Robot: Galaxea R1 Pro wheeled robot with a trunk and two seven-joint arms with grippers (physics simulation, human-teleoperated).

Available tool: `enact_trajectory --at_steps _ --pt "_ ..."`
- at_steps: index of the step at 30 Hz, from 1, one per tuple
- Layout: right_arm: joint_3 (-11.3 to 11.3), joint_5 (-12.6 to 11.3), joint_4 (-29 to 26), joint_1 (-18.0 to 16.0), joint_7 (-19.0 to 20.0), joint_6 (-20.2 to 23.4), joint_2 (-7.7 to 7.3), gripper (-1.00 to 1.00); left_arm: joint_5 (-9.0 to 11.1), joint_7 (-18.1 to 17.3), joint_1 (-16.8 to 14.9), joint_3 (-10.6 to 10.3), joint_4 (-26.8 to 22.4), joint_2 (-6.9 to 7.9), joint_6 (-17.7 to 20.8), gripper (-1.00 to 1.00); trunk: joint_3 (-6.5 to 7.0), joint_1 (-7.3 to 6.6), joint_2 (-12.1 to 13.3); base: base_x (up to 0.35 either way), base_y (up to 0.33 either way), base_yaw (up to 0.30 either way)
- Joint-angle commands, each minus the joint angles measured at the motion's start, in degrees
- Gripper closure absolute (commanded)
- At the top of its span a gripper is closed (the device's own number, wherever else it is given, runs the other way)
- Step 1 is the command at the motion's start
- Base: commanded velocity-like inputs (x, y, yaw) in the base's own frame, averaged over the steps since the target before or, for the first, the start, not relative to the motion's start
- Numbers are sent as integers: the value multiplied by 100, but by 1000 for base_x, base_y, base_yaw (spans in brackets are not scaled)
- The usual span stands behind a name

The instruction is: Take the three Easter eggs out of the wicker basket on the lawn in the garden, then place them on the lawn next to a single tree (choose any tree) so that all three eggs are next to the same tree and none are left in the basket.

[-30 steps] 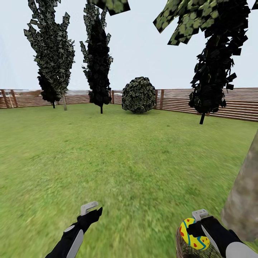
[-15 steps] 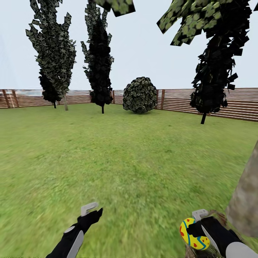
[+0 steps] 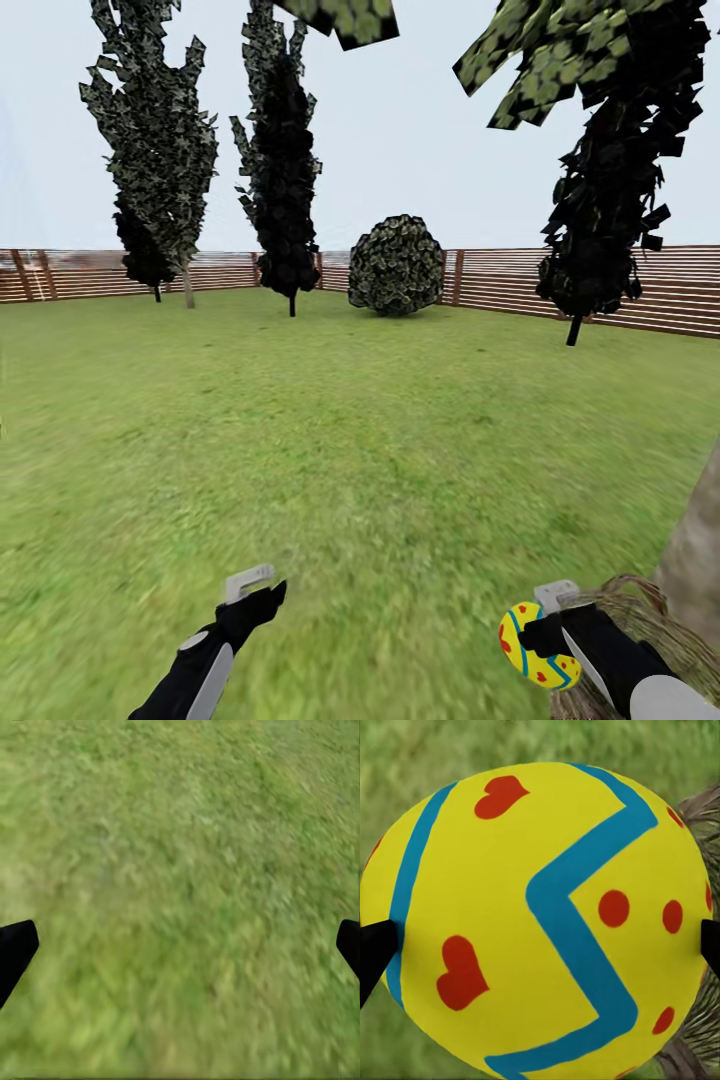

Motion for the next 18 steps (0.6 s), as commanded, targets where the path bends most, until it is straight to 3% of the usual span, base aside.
enact_trajectory --at_steps 1,4,9,14,18 --pt "16 53 -13 -2 30 33 -4 100 59 -15 -2 19 9 -5 39 -100 -6 -1 -3 -82 329 0" --pt "17 43 -13 -2 30 35 2 100 59 -15 -2 19 57 -5 39 -100 -4 -1 -3 -82 329 -78" --pt "3 31 -5 -2 30 65 -4 100 59 -19 -2 19 64 -5 39 -100 12 -1 -3 -35 315 -266" --pt "3 29 -5 -2 30 70 -12 100 90 -24 -2 30 64 -1 -151 -100 29 -1 -3 24 58 -286" --pt "3 23 -5 -2 30 62 -23 100 110 -32 -2 45 64 4 -188 -100 36 -1 -3 235 135 -293"
